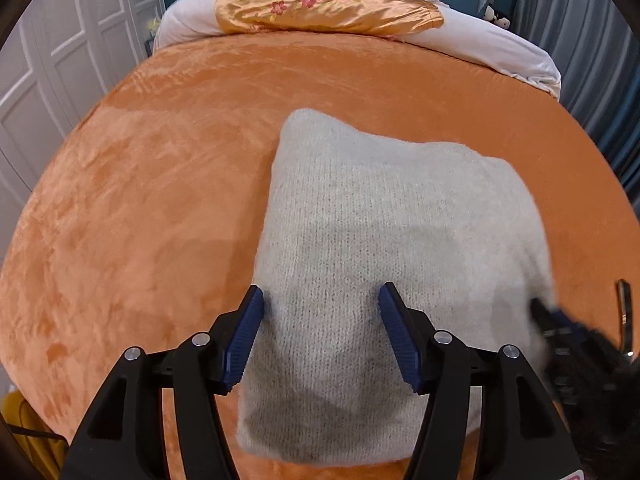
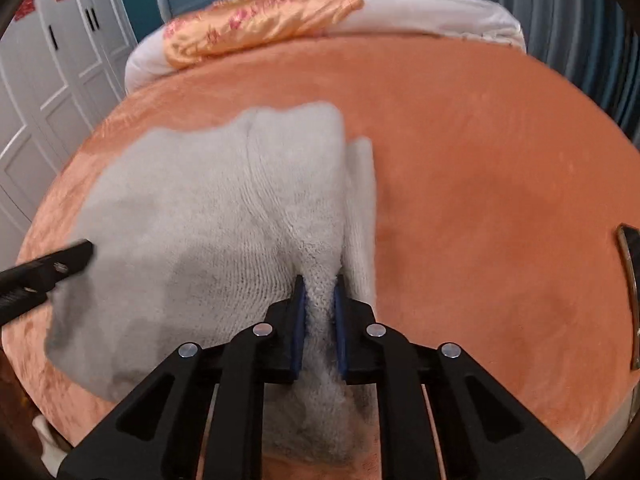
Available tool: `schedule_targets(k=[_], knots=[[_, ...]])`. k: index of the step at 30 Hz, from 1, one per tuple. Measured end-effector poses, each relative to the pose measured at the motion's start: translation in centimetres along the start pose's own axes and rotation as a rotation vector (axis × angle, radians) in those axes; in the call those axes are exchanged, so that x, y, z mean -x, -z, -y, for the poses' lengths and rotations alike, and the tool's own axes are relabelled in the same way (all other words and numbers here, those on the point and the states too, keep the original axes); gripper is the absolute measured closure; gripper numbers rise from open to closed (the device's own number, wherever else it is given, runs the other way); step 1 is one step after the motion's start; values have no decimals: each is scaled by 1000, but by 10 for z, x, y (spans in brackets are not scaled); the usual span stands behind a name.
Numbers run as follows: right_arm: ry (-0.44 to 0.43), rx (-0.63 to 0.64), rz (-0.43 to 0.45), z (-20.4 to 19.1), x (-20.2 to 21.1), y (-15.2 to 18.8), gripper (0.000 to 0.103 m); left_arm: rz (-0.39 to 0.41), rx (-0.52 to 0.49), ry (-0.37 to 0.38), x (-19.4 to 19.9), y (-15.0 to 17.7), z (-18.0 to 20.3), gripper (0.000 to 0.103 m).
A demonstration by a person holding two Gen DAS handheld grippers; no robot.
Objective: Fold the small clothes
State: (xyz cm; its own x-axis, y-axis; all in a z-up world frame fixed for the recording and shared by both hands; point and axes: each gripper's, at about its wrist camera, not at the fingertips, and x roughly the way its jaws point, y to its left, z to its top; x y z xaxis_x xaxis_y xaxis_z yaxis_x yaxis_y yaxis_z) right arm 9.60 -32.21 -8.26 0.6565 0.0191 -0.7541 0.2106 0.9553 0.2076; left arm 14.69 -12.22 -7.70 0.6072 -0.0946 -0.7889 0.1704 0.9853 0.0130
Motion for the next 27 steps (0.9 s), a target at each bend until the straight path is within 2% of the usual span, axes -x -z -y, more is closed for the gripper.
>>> schedule_targets(k=[4,7,12,15,19,22,25,27], knots=[[-31,-61,41,5,25,-3,85,-8,18,0,-1,0,-5,37],[-19,-94,62,11,43,7,74,-10,20,0,-1,-1,-7,36],[-50,-147,56,15,61,26,73,-11,22,-1,0,-1,-10,36],[-68,-125,23,5,58,34,74,-14,23,-4,4,2,-9,36],[-16,-93,-138,-1,7,49,74,-20,16,-8,6,8,-8,36],[-12,-92,-125,-4,10,44,72,-35,11,-17,4,15,-8,32],[-22,-98,-96,-4,23,40,72,-62,49,26,7,17,-17,28],[-34,-115,-65,-1,34,40,65,-99,103,89,8,16,-28,26]])
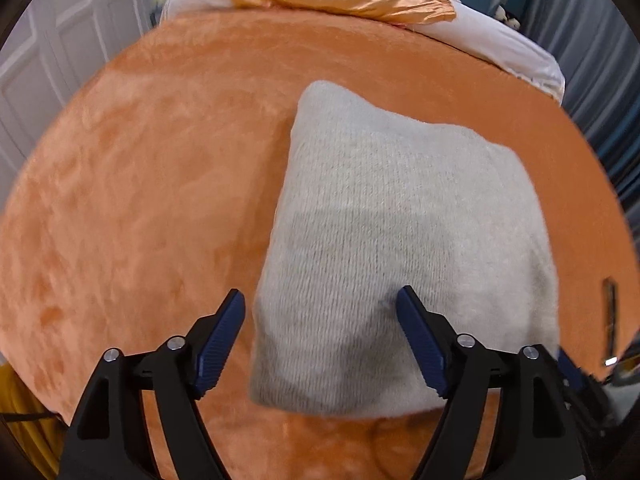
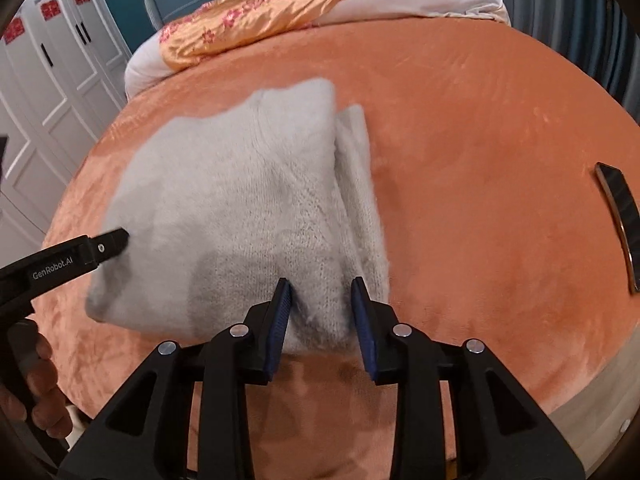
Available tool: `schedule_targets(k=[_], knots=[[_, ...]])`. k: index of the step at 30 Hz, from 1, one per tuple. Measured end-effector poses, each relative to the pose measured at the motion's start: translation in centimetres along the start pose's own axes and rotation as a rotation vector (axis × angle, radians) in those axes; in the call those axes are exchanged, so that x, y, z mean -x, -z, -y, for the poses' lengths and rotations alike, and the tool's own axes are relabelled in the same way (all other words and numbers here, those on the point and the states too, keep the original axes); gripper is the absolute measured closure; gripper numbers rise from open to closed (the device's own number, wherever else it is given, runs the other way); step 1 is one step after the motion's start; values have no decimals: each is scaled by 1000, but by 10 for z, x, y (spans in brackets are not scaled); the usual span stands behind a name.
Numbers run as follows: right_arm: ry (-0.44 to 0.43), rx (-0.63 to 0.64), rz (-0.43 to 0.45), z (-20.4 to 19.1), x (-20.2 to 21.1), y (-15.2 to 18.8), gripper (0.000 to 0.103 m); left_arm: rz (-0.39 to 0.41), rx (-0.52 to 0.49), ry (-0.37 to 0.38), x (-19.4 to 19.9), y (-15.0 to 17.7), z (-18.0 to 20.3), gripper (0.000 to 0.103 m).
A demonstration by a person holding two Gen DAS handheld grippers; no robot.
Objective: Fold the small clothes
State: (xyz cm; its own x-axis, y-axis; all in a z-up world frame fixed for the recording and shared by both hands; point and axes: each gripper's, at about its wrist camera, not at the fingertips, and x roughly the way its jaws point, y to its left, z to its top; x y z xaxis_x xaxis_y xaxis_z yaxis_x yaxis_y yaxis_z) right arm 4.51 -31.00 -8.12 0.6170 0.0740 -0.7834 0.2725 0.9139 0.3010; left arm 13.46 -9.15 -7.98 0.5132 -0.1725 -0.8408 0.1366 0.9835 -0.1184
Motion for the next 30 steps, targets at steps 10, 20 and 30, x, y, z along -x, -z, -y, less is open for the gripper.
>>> schedule_targets(k=[10,20,30], knots=[[-118,-102,-21,32,-28,-33,31,-65,94,94,-18,-21,-11,17],[-182,-105,-91,28,-61,-35,25,-78,122,123,-43,-36,-8,5],[-215,-110,-115,28,-78,-42,18,-73,112,141,-63,-36,-3,5]])
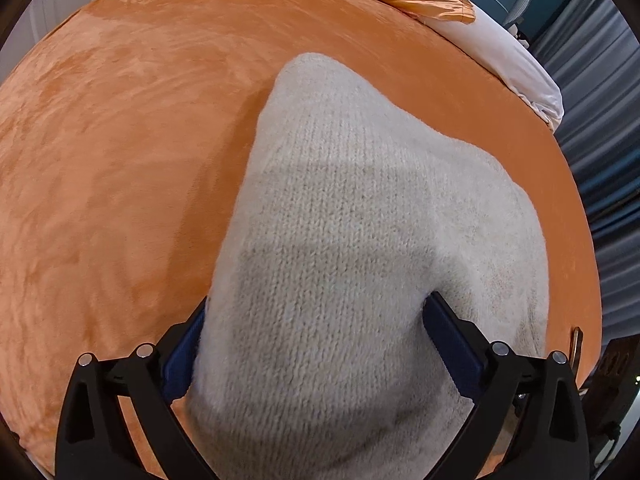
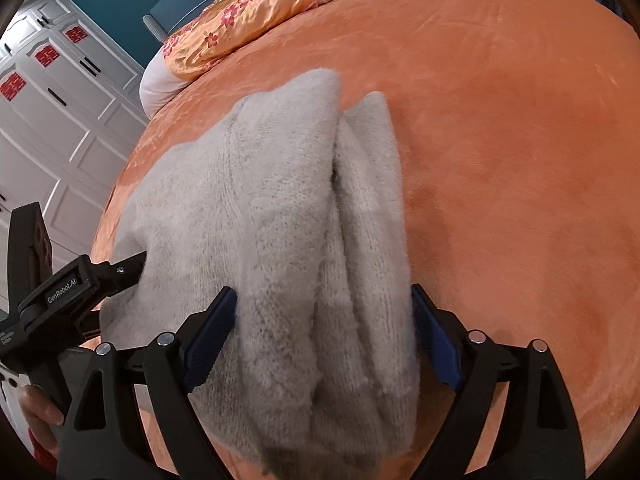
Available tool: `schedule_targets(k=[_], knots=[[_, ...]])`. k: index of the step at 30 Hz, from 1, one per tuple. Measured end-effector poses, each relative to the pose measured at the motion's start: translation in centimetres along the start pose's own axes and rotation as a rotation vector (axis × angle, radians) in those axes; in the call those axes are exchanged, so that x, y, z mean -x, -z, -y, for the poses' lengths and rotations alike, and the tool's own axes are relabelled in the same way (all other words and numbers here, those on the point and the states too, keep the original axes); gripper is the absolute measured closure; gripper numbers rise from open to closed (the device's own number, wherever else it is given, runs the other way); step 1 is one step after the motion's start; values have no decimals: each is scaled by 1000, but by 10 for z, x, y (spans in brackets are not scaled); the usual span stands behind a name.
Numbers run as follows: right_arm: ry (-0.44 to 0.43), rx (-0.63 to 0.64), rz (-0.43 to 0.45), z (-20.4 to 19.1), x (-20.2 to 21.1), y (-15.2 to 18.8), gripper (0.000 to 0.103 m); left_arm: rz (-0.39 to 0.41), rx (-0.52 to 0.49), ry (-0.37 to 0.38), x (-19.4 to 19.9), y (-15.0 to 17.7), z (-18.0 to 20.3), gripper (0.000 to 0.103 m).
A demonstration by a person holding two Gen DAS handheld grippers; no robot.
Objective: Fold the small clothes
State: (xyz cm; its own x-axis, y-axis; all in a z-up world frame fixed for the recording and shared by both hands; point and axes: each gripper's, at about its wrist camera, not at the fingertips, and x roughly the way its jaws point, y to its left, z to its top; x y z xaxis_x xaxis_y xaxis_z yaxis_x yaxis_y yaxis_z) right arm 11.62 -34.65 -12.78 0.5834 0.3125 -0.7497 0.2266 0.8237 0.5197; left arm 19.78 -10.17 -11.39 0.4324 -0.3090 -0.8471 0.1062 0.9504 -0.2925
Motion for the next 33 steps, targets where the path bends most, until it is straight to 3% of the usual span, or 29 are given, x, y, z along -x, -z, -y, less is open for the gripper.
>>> schedule_targets(k=[4,6,8,9,11,14,20,24,27,30,31,33], knots=[[-10,-4,-4,-2,-6,-4,18,5,-7,25,-4,1,-2,5],[-18,3,-6,-4,-7,-5,23,0,-11,48,-3,1,-3,5],[-36,17,-5,-9,-3,-6,48,-4,-14,89,1,1,-5,17],[-24,38,4,-13,2,-6,55,-2,-19,117,6,1,-7,22],[1,64,40,-26,18,-5,68,4,-31,159,18,3,-12,40],[-40,59,111,-43,49,-4,70,21,-55,239,47,2,-19,55],[-37,167,258,-107,115,12,71,118,-102,323,120,11,-34,59],[-107,240,364,-154,151,21,71,266,-128,343,190,13,-55,59],[-142,295,423,-189,156,17,69,391,-145,317,232,5,-74,58],[-113,285,395,-193,114,6,55,438,-131,223,219,-9,-95,40],[-78,271,358,-189,91,4,50,429,-125,186,201,-14,-107,38],[34,225,254,-173,45,12,55,320,-100,76,149,-18,-134,38]])
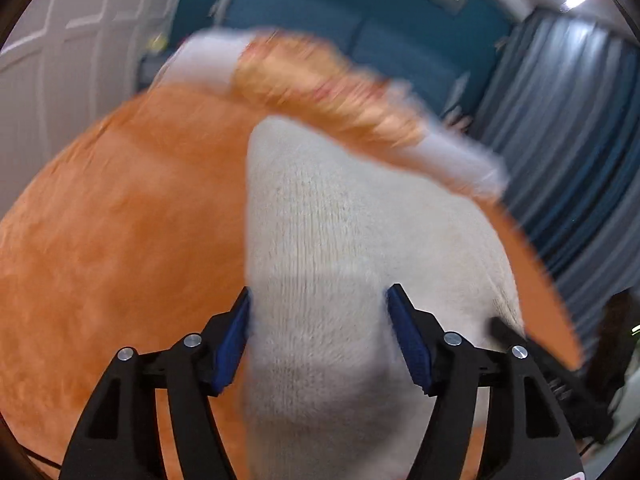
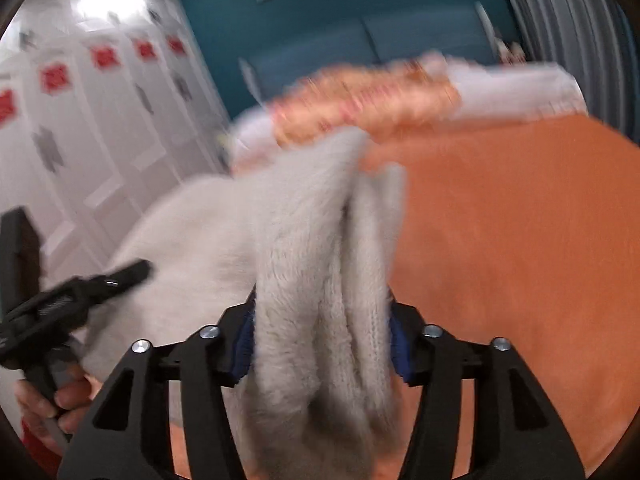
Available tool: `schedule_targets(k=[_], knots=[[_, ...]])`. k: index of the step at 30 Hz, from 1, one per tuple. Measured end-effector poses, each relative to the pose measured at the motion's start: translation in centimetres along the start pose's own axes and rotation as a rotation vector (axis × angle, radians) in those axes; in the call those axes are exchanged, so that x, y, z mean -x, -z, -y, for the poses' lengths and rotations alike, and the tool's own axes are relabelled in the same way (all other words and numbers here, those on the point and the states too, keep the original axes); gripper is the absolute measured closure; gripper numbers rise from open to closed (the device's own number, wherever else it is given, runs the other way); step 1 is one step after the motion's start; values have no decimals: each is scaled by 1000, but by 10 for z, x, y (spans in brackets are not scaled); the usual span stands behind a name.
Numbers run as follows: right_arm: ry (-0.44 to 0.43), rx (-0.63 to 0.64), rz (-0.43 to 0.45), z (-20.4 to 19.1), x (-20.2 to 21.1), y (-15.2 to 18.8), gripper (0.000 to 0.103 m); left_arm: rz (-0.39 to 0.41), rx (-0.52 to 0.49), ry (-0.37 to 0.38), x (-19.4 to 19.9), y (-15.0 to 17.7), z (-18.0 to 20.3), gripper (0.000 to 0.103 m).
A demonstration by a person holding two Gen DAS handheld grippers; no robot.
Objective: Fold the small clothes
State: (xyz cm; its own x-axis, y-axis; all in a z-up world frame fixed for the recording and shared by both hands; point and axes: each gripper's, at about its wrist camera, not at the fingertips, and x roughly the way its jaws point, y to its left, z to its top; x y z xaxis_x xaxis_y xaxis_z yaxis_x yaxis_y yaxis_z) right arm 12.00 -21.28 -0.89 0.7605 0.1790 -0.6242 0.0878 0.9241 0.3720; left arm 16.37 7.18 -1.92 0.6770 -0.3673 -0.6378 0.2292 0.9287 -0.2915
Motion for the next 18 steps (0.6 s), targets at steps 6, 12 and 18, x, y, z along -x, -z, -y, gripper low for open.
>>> schedule_targets(k=[6,12,18], knots=[[7,-31,-62,0,12,44,61,-105,94,-39,-2,47,-48,56],[38,84,-57,-26,6,32,80,-57,36,-92,15,50,-26,55],[80,157,-111,-37,-17,51,99,-103,-47,-186,-13,54,-14,55]])
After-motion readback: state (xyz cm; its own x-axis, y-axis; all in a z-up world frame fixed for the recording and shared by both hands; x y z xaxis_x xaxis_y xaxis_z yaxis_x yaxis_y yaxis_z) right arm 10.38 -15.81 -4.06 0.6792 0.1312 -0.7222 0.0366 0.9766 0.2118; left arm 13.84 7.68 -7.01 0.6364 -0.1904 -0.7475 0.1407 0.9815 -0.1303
